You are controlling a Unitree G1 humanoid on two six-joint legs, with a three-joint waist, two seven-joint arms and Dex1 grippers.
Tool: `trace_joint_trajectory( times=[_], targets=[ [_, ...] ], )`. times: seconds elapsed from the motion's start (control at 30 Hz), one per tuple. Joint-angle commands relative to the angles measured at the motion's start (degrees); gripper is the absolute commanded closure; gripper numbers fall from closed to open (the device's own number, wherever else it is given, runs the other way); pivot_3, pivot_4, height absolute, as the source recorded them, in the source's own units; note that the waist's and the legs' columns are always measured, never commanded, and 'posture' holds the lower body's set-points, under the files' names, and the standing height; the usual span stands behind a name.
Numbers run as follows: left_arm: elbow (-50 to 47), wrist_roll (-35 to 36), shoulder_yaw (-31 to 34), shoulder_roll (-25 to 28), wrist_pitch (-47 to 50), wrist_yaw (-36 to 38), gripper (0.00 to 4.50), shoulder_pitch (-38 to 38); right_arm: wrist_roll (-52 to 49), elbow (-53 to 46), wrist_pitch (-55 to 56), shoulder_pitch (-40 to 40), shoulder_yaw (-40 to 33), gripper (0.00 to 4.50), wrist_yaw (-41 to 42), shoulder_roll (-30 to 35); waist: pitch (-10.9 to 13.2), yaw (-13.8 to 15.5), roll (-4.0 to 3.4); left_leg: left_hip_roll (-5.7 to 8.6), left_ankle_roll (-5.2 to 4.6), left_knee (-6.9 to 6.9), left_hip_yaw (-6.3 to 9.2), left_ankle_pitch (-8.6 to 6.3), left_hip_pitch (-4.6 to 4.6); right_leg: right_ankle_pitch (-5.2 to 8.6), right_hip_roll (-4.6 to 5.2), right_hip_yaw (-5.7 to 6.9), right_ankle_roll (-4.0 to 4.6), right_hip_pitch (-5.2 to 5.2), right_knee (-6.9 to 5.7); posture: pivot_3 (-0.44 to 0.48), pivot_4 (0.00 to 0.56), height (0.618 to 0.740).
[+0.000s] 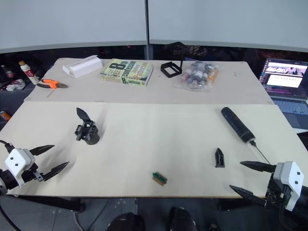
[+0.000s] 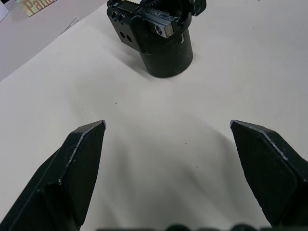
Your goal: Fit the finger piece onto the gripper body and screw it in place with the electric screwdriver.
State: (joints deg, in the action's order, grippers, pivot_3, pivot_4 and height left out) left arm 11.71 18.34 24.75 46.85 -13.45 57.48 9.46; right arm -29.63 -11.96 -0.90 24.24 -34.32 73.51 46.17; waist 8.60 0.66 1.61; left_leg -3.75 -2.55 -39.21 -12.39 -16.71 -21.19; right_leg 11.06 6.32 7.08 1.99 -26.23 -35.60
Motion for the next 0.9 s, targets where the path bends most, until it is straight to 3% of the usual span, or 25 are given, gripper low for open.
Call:
trace_joint_trajectory(
  times=[0.03,0.13,0.3,0.43,0.67,0.9],
  targets=[
    [-3.9,6.4,3.2,-1.2,5.2,-0.9,0.12,0.9,-2.2,-1.9,-1.1,-3.0,1.1,0.00,-1.1,0.4,0.0,-0.2,0.01,0.00,0.00,0.00,0.00,0.00,0.00,0.00,0.00,0.00,0.00,0.00,0.00,0.000,0.150,0.740],
    [-8.6,14.7,7.7,-6.0,14.1,-5.2,0.12,3.8,-4.1,-3.2,-2.2,-9.0,4.0,0.00,-3.5,-0.6,0.0,-1.0,0.02,-0.03,-0.01,-0.01,-0.01,0.01,0.04,-0.03,0.09,-0.07,-0.05,0.01,-0.08,0.000,0.150,0.740],
    [-11.9,14.6,11.0,-14.0,13.7,-12.1,0.12,8.9,-18.1,-9.3,-2.9,-12.9,5.7,0.00,-0.5,-7.4,0.0,-1.0,0.04,-0.05,-0.01,-0.01,0.09,0.10,0.09,0.13,-0.15,-0.05,0.00,0.03,-0.26,0.000,0.150,0.740],
    [-14.8,14.2,11.2,-19.0,15.0,-18.0,0.12,10.3,-18.1,-11.1,-2.0,-15.1,9.1,0.00,-2.2,-11.2,-0.1,-0.4,0.23,-0.03,0.10,-0.04,0.15,0.05,0.11,0.13,-0.23,-0.04,0.06,0.08,-0.29,0.000,0.150,0.740],
    [-24.5,7.1,-0.3,-24.5,18.3,-27.9,0.12,4.9,-12.2,-1.7,6.8,-17.0,9.6,0.00,1.7,-13.8,-0.3,1.1,0.40,0.13,0.11,-0.30,0.24,-0.12,0.03,0.09,-0.17,0.03,0.11,0.19,-0.33,0.000,0.150,0.740],
    [-16.9,1.3,-7.4,-23.3,22.2,-31.3,0.12,-6.3,-11.8,0.8,9.0,-17.4,10.7,0.00,4.6,-13.3,-0.3,0.0,0.30,0.03,-0.31,-0.51,0.22,0.12,0.05,0.00,-0.38,0.03,0.23,0.21,-0.51,0.000,0.150,0.740]
  ],
)
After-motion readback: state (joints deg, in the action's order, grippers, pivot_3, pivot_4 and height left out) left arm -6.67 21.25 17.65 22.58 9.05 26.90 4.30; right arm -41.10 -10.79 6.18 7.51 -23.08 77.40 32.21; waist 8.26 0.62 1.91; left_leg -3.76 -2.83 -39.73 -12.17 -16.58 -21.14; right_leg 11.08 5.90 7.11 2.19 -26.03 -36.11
